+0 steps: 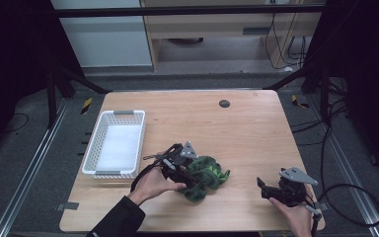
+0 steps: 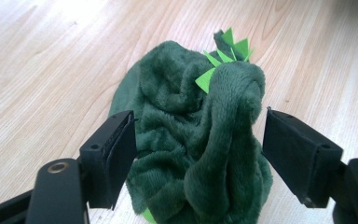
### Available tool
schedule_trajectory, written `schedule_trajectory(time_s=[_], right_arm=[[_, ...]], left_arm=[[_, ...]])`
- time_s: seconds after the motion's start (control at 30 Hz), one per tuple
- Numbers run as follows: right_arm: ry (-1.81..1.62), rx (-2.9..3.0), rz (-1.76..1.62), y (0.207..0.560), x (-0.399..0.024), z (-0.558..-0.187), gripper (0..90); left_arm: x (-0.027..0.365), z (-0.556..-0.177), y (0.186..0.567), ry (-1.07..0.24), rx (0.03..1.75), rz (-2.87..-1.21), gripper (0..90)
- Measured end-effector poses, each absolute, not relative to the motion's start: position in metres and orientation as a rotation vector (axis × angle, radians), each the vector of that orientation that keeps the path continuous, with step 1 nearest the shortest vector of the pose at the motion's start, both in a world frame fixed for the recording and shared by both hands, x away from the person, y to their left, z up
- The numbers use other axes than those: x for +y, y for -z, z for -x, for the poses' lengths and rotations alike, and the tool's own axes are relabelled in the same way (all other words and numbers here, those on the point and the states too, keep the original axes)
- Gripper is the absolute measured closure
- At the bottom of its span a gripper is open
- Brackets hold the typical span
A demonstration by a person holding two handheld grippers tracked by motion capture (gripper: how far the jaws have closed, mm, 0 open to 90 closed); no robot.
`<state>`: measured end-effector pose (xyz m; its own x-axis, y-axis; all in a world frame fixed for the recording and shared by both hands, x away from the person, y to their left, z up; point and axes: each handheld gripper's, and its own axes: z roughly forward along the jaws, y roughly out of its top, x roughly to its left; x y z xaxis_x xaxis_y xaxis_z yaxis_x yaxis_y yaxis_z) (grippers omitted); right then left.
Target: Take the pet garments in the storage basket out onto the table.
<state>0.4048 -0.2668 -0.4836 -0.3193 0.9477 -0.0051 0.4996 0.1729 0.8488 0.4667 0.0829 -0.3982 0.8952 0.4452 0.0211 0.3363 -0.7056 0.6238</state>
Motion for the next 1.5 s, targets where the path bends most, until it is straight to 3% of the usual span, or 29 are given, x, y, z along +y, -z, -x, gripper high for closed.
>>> schedule_trajectory(time_s=[1.5], right_arm=[[-1.036,1.901,-1.359,0.484,-0.267,-0.404,6.7]], left_arm=[[0.223,-0.406,0.43,-0.512,0.982,-1.869,25.1]])
